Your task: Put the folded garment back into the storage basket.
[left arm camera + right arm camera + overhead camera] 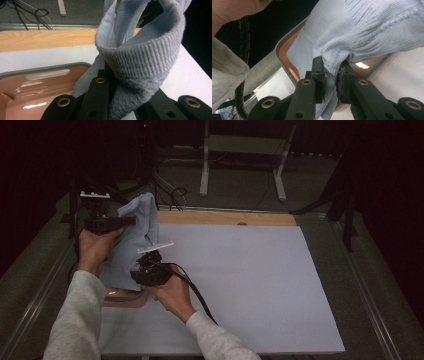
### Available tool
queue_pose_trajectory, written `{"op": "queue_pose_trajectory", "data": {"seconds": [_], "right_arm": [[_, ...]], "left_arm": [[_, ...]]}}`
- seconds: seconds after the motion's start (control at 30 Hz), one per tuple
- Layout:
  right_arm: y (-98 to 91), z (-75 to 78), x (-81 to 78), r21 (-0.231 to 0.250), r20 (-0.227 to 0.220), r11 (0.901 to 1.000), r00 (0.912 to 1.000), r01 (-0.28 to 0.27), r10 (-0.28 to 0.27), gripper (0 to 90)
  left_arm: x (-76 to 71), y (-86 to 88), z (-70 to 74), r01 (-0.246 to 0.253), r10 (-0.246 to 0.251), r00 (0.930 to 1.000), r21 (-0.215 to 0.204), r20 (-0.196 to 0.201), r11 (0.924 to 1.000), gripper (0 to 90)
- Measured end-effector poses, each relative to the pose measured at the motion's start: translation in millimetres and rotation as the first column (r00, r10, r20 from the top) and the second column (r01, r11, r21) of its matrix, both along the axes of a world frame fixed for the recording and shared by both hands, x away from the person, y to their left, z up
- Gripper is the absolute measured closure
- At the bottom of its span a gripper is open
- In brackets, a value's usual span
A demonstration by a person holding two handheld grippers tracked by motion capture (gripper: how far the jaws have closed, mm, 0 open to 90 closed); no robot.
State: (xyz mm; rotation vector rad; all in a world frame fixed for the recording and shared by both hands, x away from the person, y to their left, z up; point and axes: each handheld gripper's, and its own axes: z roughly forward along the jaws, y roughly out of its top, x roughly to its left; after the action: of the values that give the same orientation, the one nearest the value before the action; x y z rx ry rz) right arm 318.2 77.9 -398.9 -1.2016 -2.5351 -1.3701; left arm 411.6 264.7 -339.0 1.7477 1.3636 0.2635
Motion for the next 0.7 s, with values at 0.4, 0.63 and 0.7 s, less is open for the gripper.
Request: {"op": "queue_pose_trajectory", "data": {"seconds": [0.4, 0.63, 0.7], "right_arm": [[7.4, -3.5, 2.8, -0.005, 0.003, 1.0000, 1.0000, 0.008, -0.008, 79.0], [11.0, -6.9, 3.4, -0.001, 0.004, 1.0000, 1.0000, 0.002, -0.002, 79.0], [12.5, -7.8, 3.1, 0.002, 0.003, 1.0000, 1.0000, 0.006, -0.006, 79.0]], "left_arm": [[-5.1, 6.7, 1.6, -0.010, 0.010, 0.9999, 0.001, 0.013, 1.0000, 86.9], [-6.8, 10.2, 1.0, -0.015, 0.015, 0.9998, 0.007, 0.011, 0.9999, 86.9], [-6.9, 10.9, 0.7, -0.017, 0.017, 0.9998, 0.010, 0.010, 0.9998, 86.9]]}}
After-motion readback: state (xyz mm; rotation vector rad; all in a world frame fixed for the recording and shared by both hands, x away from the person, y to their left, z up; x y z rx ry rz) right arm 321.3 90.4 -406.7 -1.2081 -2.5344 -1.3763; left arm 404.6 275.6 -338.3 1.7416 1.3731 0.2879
